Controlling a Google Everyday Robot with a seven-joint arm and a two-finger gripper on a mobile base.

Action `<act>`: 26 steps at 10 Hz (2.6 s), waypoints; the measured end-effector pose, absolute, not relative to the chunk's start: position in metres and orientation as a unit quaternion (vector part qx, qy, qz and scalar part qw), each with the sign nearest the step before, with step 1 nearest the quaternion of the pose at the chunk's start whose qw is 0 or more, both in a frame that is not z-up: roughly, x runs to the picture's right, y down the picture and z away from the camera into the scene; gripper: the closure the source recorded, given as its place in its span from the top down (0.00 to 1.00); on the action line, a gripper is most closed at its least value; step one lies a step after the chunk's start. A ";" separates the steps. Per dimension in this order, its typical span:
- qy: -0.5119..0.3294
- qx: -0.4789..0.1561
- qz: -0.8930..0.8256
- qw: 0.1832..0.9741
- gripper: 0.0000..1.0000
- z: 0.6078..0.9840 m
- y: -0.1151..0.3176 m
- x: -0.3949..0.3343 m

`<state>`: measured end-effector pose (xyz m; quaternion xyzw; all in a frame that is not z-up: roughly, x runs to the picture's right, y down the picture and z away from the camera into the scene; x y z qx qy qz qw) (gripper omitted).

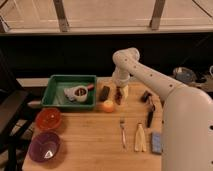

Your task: Place eraser in red bowl

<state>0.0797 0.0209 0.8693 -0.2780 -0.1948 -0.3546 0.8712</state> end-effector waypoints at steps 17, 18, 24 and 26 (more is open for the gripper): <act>-0.236 -0.297 -0.379 0.844 0.78 0.950 0.058 0.022; -0.245 -0.300 -0.379 0.840 0.78 0.953 0.060 0.014; -0.253 -0.300 -0.382 0.836 0.39 0.958 0.062 -0.001; -0.246 -0.296 -0.381 0.841 0.21 0.953 0.059 0.005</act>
